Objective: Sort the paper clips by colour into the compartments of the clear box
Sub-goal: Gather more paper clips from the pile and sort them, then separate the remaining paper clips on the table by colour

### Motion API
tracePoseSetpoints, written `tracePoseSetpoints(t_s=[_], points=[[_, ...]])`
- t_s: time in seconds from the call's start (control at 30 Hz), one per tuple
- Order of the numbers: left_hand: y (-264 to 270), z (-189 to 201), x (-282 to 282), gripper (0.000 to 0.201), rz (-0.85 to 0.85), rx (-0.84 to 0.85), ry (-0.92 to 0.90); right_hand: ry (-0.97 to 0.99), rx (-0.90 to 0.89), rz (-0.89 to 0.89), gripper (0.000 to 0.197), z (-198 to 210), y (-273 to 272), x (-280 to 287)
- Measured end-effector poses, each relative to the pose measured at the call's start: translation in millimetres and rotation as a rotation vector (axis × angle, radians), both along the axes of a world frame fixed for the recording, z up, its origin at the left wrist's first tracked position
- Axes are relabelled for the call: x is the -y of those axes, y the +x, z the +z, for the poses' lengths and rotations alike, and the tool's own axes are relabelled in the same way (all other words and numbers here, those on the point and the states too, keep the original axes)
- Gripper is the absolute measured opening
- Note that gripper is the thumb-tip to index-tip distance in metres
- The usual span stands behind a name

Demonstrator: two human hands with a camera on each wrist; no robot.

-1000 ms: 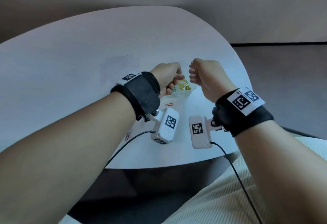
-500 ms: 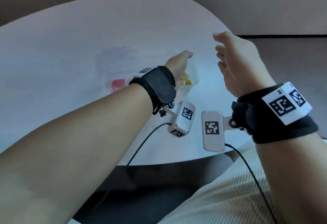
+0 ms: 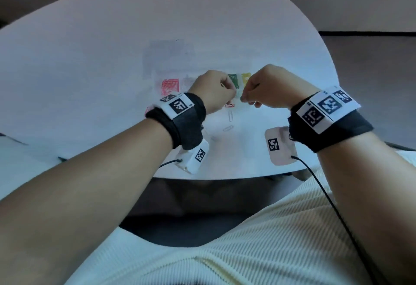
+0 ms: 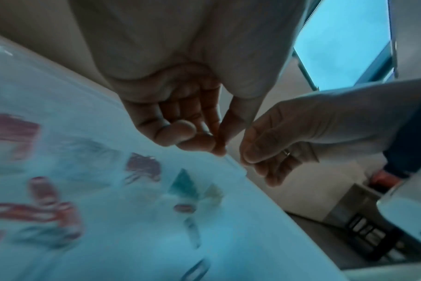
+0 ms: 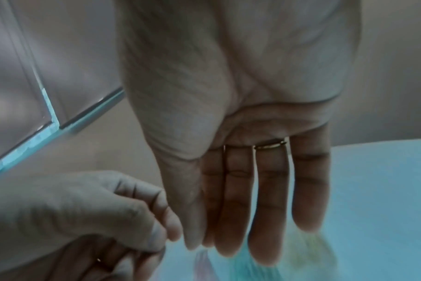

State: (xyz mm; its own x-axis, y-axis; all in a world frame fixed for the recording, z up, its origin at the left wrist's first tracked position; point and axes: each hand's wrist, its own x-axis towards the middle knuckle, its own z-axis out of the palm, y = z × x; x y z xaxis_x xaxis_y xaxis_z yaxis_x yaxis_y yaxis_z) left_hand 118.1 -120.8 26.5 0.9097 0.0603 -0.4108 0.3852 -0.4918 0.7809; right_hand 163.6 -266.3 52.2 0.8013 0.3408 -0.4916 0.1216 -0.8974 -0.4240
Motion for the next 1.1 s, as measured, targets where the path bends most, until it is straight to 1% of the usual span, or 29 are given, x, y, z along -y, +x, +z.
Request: tracePoseSetpoints(t_s=[0.07,0.17,0.23,0.33,0.4,0.47,0.63,0.77,0.9,1.0,1.1], points=[[-17,-10,-10,0.012,-0.059,-0.056,0.129,-0.041,-0.026,0.074,0.009,-13,-8,-7],[-42,-29,-24,0.010,-0.103,-0.109,0.264,-0.039,-0.050,0.102,0.007,-37,-17,-16],[-58,-42,-26,0.012,-0.186,-0.081,0.299,0.022,-0.041,0.052,0.010,-51,-20,-19],[-76,-57,-20,0.022,-0.389,-0.014,0.325,0.079,0.046,-0.039,0.012,-67,-24,-23],[-80,-64,-17,0.028,-0.473,0.025,0.330,0.061,0.096,-0.027,0.015,-77,-27,-25],[-79,-69,-15,0.031,-0.536,0.055,0.353,0.028,0.119,0.006,0.012,-85,-29,-28],[-75,-71,-7,0.039,-0.706,0.065,0.542,-0.040,0.159,0.060,0.018,-94,-29,-34],[-70,-72,-1,0.040,-0.726,0.037,0.608,-0.050,0.186,0.078,0.017,-91,-26,-33],[-72,-72,1,0.031,-0.671,0.008,0.563,-0.154,0.143,0.073,0.013,-87,-24,-31],[-79,-73,2,0.024,-0.634,-0.007,0.525,-0.137,0.126,0.052,0.016,-86,-26,-32],[-84,-74,5,0.024,-0.617,-0.012,0.517,-0.085,0.027,-0.014,0.014,-86,-27,-32]])
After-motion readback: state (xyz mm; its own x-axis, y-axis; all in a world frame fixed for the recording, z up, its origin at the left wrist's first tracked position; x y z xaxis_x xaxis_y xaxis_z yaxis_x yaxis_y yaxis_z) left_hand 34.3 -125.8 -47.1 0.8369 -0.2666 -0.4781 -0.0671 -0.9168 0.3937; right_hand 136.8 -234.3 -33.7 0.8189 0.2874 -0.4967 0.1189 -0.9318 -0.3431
